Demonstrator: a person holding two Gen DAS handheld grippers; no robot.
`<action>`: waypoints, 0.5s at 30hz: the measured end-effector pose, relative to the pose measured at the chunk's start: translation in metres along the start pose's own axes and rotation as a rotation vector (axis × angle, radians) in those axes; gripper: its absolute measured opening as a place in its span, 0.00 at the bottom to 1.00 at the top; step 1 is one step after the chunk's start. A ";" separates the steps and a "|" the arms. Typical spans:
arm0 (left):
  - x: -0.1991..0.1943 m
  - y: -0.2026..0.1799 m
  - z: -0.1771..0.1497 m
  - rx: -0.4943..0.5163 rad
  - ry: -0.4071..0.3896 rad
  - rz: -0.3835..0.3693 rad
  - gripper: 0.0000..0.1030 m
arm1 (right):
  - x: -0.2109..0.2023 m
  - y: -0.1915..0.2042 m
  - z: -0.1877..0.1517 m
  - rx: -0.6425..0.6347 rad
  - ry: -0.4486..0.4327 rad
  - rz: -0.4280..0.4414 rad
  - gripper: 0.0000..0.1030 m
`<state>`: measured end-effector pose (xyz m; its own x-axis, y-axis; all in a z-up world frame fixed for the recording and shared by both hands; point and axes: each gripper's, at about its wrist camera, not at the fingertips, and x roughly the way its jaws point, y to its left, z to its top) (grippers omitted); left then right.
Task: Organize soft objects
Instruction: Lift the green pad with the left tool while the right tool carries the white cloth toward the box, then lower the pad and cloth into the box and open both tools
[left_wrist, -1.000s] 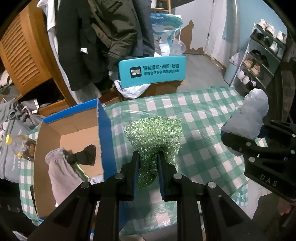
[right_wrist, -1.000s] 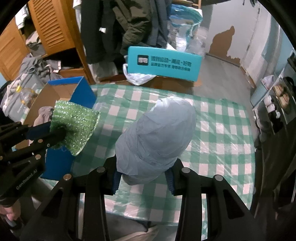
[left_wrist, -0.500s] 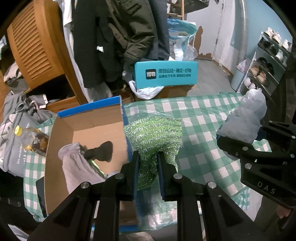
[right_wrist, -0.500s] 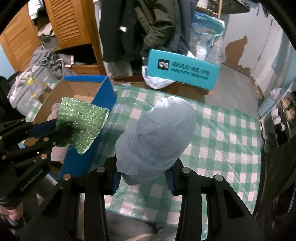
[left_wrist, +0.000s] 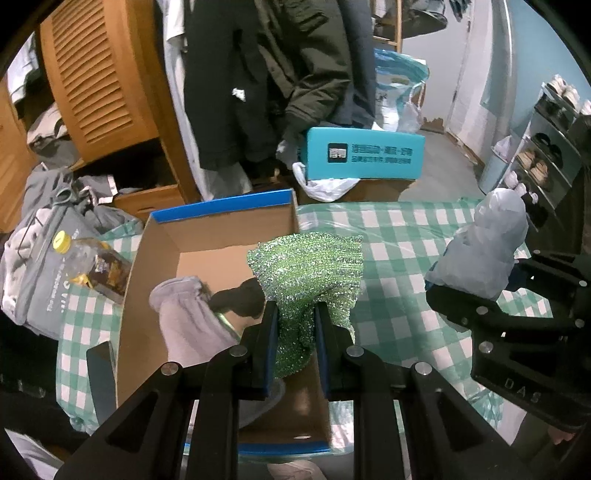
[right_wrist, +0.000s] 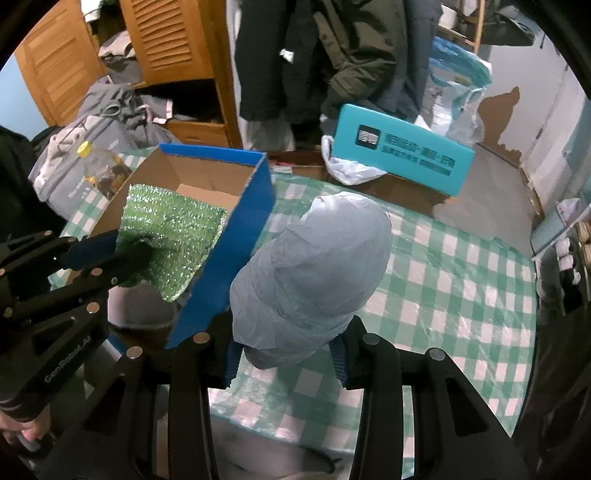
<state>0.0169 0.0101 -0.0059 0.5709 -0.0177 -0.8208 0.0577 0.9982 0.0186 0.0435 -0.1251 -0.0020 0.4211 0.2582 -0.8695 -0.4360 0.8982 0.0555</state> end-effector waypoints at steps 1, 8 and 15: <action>0.000 0.003 0.000 -0.004 0.000 0.002 0.18 | 0.000 0.003 0.001 -0.004 0.000 0.003 0.38; 0.002 0.027 -0.005 -0.038 0.005 0.020 0.18 | 0.012 0.030 0.013 -0.035 0.008 0.039 0.38; 0.006 0.056 -0.012 -0.073 0.017 0.055 0.18 | 0.028 0.053 0.023 -0.062 0.032 0.073 0.38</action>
<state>0.0144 0.0666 -0.0168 0.5572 0.0380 -0.8295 -0.0341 0.9992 0.0229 0.0501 -0.0620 -0.0124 0.3613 0.3094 -0.8796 -0.5131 0.8537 0.0895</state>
